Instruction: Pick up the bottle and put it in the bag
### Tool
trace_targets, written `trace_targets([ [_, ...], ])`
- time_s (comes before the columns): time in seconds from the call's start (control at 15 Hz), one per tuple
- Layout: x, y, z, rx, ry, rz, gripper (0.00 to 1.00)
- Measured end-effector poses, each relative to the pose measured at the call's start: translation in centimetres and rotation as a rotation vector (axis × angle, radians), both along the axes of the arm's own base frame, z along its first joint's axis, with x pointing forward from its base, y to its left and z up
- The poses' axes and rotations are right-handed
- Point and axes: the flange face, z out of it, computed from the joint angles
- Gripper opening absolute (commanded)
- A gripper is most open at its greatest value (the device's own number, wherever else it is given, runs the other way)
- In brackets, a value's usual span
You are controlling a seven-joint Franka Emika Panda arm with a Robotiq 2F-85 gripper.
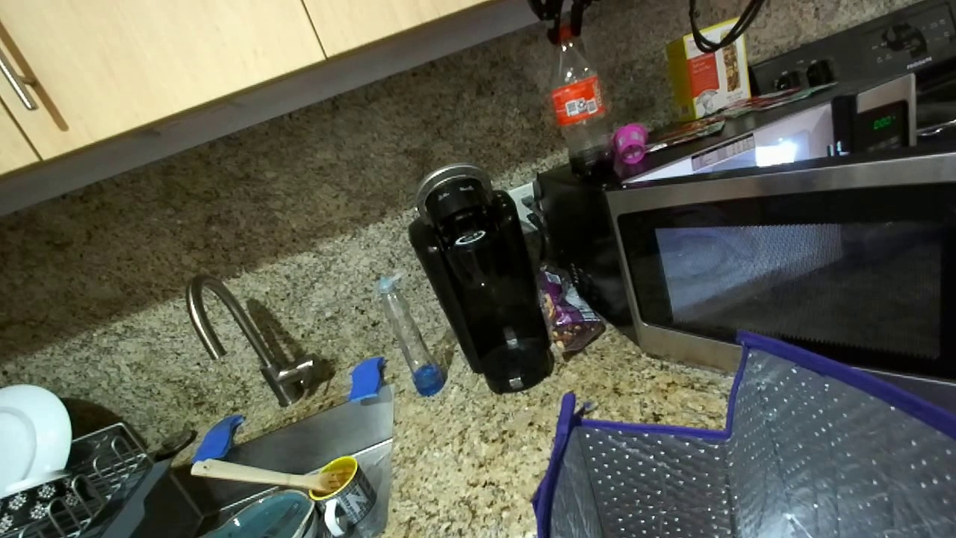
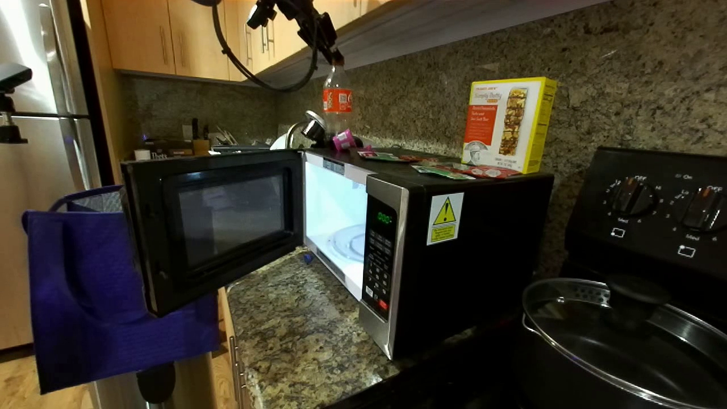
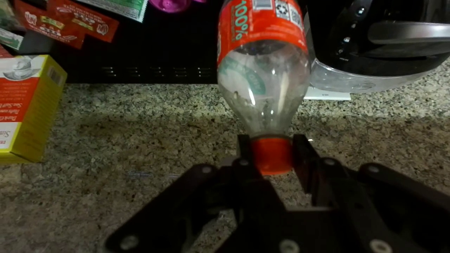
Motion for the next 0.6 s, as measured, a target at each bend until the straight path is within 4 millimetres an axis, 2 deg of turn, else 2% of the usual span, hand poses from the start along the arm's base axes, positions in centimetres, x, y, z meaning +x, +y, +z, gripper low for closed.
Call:
trace_targets([
  [0.4,0.3,0.6,-0.1,0.038,-0.042,-0.009,0.14],
  [0.6,-0.7,2.8,1.2,0.053,-0.088,0.033,0.14],
])
